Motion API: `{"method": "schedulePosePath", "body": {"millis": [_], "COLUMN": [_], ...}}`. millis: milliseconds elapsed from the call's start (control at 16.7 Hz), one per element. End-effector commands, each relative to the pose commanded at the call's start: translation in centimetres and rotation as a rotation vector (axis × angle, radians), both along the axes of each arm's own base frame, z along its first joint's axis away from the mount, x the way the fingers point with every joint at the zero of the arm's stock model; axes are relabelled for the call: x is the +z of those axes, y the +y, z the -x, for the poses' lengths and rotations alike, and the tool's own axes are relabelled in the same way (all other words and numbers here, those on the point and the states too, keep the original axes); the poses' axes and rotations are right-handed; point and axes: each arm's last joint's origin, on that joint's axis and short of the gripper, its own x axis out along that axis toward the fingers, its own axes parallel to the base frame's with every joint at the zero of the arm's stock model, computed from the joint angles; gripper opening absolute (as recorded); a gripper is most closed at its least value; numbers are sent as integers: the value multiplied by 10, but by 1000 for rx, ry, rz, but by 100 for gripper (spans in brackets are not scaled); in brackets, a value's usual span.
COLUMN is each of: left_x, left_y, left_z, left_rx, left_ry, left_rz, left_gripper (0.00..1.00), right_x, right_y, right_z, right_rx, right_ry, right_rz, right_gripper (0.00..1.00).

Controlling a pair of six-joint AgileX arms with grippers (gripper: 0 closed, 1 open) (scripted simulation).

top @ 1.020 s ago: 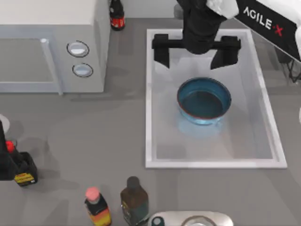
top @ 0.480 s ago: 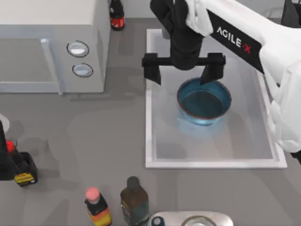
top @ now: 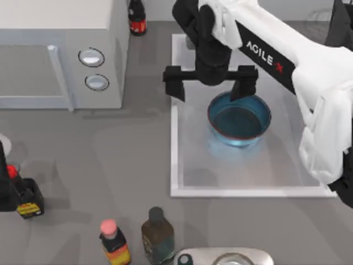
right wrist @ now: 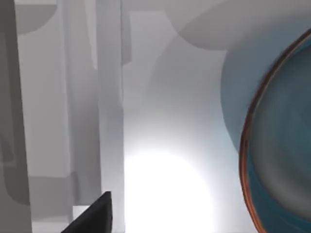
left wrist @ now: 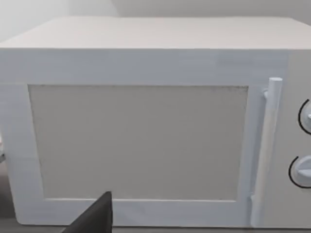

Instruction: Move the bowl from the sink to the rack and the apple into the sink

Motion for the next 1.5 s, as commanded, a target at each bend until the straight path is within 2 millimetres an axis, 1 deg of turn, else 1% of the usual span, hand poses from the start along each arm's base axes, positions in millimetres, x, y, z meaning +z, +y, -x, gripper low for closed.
{"method": "schedulePosePath", "body": {"millis": [240,420,540,720,960,1500], "left_x": [0,0,0,0,0,0], "left_y": [0,0,0,0,0,0], "left_z": [0,0,0,0,0,0], "left_rx": [0,0,0,0,0,0], "left_ry": [0,0,0,0,0,0], "left_rz": [0,0,0,0,0,0], "left_gripper": [100,100,100,100,100,100], "right_x": [-31,-54,-66,-75,-75,-75], "right_y": [3,0,-2,-4,-4,-4], "right_z": [-9,-10,-9,-8,-8,-8], "right_rx": [1,0,0,0,0,0], "right_ry": [-2,-4,-4,-2,-2,-2], "right_rz": [-1,-2,-2,-1,-1,-1], "right_gripper": [100,100,100,100,100,32]}}
